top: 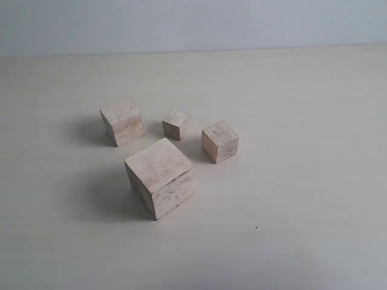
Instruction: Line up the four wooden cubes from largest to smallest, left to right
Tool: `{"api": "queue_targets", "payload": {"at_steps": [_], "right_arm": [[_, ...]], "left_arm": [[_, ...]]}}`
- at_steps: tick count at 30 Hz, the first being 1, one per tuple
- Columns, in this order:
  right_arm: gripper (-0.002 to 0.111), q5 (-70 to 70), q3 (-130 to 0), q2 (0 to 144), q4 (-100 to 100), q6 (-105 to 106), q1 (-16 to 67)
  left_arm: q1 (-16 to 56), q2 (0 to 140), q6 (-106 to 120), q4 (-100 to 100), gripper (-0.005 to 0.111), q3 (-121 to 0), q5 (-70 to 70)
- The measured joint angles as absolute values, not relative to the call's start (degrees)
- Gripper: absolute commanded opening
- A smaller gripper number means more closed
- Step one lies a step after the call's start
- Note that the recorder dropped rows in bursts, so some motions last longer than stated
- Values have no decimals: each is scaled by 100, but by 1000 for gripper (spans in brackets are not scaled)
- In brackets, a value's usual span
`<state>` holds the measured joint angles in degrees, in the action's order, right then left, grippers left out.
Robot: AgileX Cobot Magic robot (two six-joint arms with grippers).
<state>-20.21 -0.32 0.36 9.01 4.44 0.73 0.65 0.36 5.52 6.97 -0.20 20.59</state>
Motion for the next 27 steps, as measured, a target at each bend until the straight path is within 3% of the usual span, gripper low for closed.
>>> {"api": "queue_targets", "payload": {"at_steps": [14, 27], "right_arm": [[0, -1928, -32, 36, 914, 444, 73], [0, -187, -32, 36, 1400, 444, 73]], "left_arm": [[65, 36, 552, 697, 0, -20, 2059], [65, 36, 552, 697, 0, -20, 2059]]}}
